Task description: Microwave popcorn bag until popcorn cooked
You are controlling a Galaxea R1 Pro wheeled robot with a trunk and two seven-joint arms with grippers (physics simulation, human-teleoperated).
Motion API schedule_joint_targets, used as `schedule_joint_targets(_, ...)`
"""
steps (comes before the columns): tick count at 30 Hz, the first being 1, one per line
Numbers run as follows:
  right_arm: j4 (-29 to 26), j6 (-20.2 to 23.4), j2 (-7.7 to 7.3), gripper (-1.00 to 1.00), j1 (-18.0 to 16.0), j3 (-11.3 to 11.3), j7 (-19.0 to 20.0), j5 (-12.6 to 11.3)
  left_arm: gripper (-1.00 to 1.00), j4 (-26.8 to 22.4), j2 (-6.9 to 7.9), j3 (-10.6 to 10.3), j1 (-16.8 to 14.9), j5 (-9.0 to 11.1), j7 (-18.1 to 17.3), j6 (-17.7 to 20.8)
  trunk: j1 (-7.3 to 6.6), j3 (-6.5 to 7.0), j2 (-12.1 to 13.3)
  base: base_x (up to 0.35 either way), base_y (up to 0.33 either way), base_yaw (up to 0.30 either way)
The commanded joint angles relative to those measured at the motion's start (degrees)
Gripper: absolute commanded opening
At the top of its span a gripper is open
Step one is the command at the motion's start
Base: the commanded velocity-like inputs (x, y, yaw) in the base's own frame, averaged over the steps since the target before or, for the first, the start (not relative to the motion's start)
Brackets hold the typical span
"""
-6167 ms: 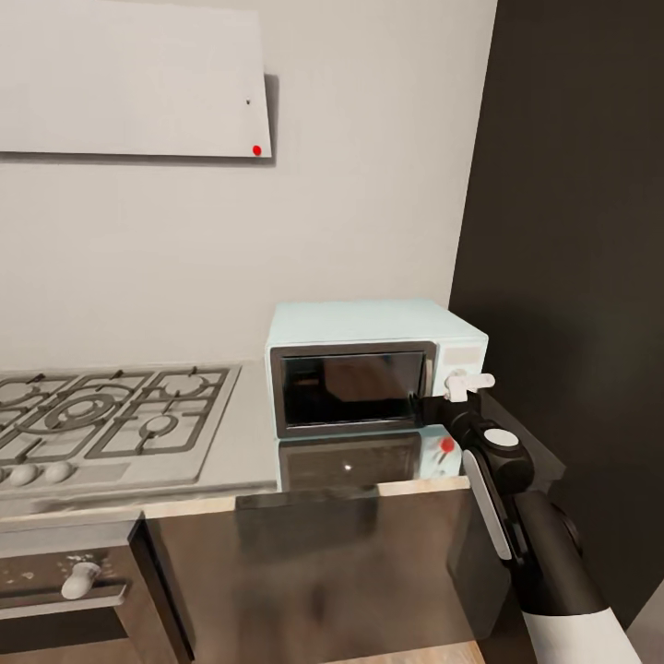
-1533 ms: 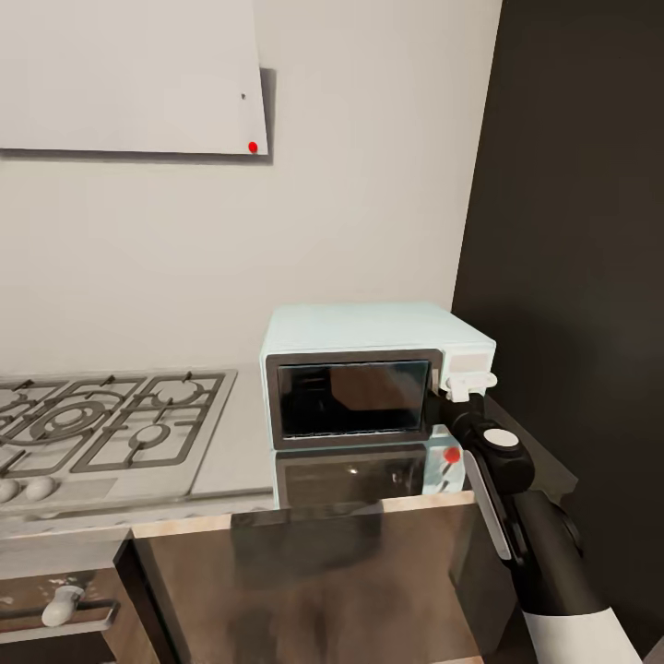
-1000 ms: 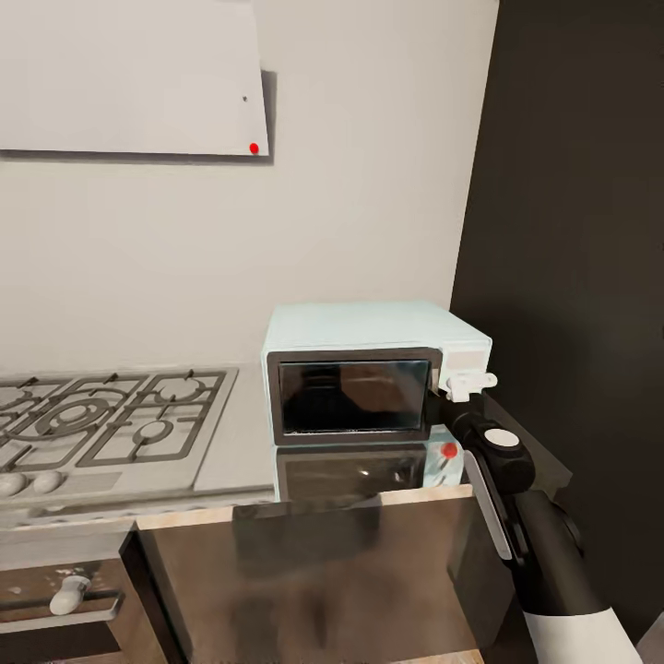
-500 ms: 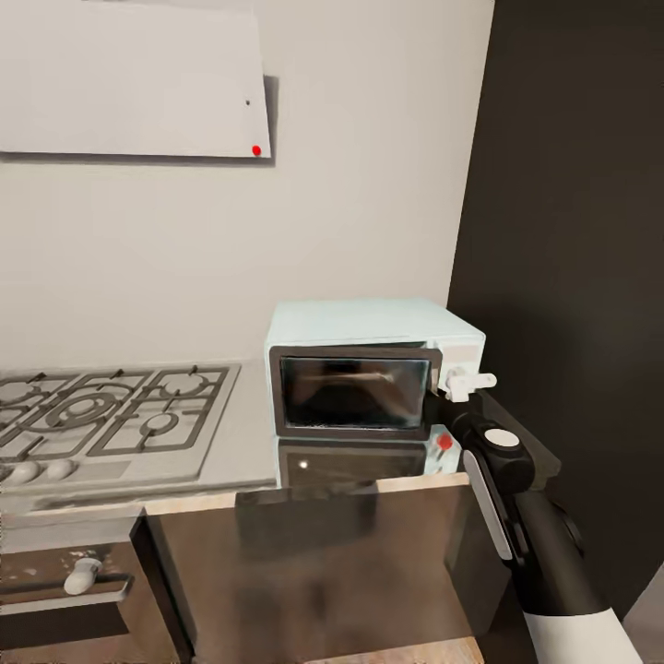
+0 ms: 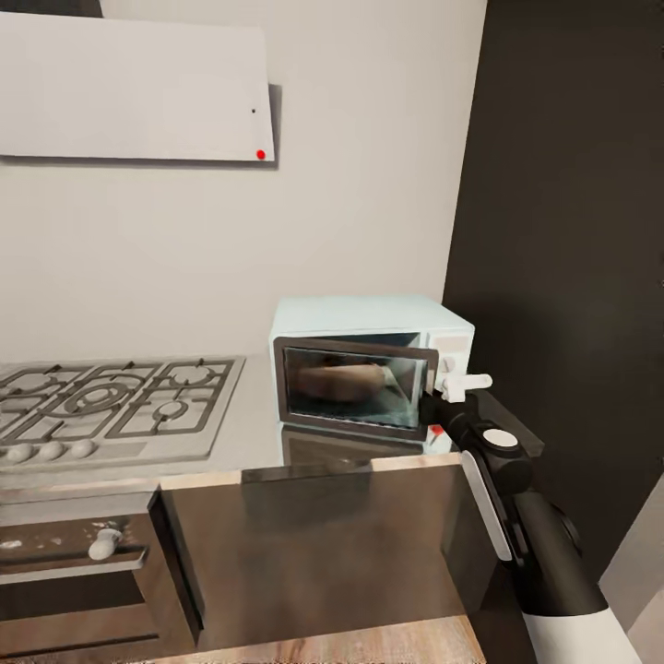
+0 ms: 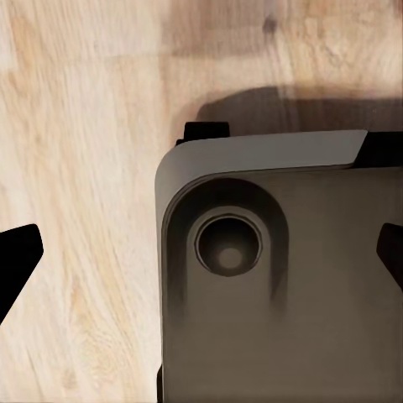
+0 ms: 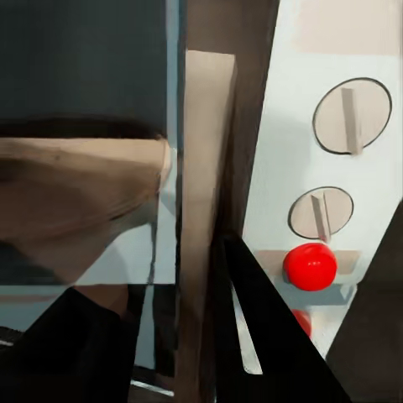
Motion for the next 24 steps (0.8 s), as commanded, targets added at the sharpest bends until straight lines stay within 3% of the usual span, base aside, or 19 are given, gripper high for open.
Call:
schedule_joint_targets(1, -0.10, 0.40, -0.06, -1.00, -0.08, -0.49, -0.08, 1.52, 1.00, 0.04, 0.01, 0.01, -0.02, -0.01, -0.03, -0.20, -0.02, -0.05, -0.04, -0.058, 0.000, 0.000)
schedule_joint_targets(24, -0.10, 0.37, -0.06, -1.00, -0.08, -0.44, -0.07, 1.52, 1.00, 0.03, -0.01, 0.01, -0.02, -0.01, -0.03, -0.20, -0.02, -0.05, -0.04, -0.111, 0.000, 0.000)
